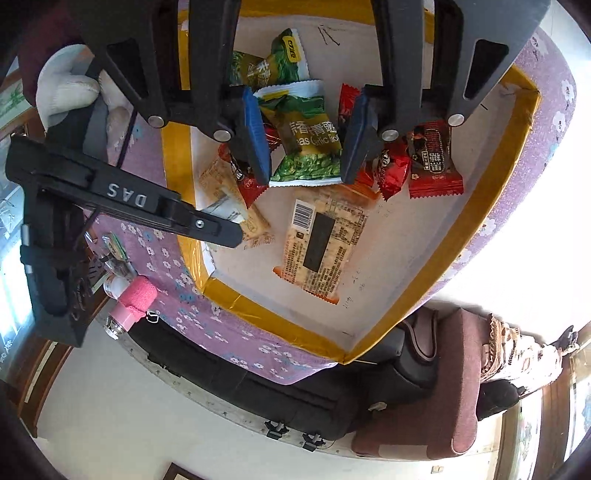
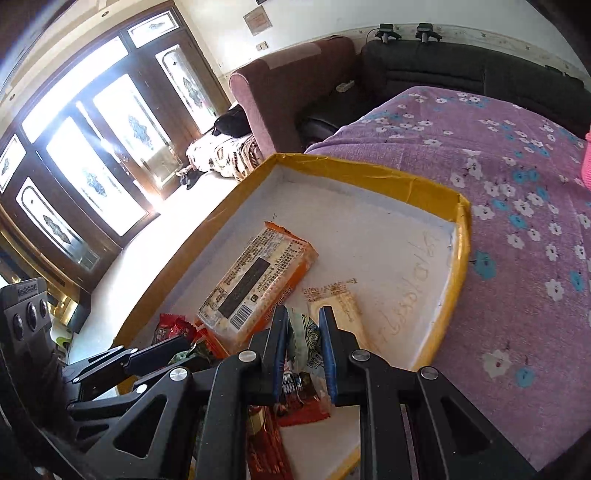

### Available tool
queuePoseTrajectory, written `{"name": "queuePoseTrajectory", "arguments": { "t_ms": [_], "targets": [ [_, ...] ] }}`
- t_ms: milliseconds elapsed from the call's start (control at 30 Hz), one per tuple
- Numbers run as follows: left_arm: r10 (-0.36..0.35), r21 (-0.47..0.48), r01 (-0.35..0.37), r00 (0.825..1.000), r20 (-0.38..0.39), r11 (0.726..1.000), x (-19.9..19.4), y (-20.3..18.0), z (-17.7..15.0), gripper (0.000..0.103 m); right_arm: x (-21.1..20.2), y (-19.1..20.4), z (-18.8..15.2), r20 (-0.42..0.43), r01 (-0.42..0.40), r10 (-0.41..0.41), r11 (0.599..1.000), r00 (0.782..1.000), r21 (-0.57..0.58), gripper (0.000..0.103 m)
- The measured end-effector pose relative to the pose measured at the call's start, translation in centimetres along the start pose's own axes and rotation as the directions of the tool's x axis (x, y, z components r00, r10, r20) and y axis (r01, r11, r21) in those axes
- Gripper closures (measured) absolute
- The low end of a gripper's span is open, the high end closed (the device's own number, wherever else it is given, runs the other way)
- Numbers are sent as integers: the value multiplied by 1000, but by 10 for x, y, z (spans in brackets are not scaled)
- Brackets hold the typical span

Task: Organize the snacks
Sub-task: 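Carry both pea packets to the tray and release them, then move both open tools back toward the snack pile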

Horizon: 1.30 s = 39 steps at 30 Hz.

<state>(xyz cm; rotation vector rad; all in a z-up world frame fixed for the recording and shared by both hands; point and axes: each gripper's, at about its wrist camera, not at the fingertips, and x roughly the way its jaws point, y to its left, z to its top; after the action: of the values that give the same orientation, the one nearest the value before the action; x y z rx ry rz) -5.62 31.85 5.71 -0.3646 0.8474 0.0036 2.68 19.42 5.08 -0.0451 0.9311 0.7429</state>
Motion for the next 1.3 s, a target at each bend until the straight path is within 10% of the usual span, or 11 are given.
{"name": "queuePoseTrajectory", "arguments": {
  "t_ms": [467, 733, 933, 1300],
  "targets": [
    [-33, -39, 38, 993, 113, 998, -47, -13, -10, 27, -60, -5, -5, 171, 47, -49, 999, 984, 20, 59],
    [50, 32, -59, 971, 235, 998, -76, -65, -28, 23, -144, -11, -55, 390, 232, -209, 973, 897, -11, 21],
    [142, 127, -181, 953, 269, 975, -80, -107, -38, 23, -182, -66, -91, 394, 194, -243, 968, 887, 160, 20],
    [141, 214, -194, 961, 238, 957, -79, -156, -56, 23, -236, -135, -143, 384, 270, -364, 922, 849, 277, 19]
  ]
}}
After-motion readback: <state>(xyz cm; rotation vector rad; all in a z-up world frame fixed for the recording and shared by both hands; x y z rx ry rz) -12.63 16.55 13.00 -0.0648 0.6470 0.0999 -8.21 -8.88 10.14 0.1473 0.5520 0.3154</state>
